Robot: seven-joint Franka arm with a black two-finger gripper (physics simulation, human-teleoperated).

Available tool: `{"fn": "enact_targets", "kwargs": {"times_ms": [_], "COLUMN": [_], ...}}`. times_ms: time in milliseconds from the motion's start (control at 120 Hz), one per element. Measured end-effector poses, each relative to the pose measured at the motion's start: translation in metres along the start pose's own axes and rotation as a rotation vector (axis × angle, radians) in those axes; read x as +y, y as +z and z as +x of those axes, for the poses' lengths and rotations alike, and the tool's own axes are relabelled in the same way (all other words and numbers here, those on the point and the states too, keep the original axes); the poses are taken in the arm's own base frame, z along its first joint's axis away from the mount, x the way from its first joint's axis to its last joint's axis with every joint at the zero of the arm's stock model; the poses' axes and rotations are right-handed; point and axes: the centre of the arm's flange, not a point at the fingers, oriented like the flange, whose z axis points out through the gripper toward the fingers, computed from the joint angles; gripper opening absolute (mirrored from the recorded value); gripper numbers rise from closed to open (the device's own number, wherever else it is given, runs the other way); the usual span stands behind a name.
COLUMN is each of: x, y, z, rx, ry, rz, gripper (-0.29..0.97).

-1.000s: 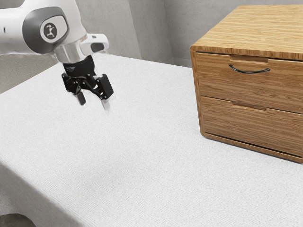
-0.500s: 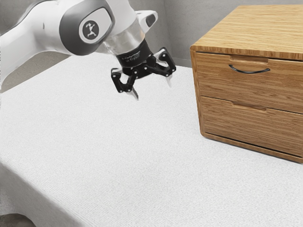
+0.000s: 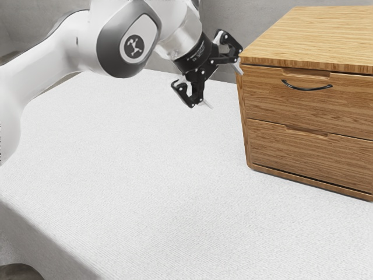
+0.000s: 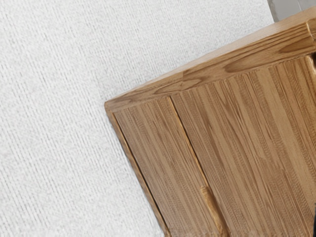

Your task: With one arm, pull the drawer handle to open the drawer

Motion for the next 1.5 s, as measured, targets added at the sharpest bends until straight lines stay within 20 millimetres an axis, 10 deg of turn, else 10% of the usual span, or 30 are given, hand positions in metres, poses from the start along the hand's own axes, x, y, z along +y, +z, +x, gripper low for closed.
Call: {"fn": "enact_targets", "kwargs": {"times_ms": [700, 1500], "x": [0.023, 0.035], "y": [0.021, 0.048], "z": [-0.091, -0.083], "rx": [-0.068, -0.032], "ry": [-0.229, -0.363], "rz": [-0.056, -0.08], "gripper": [0.68, 0.68]}}
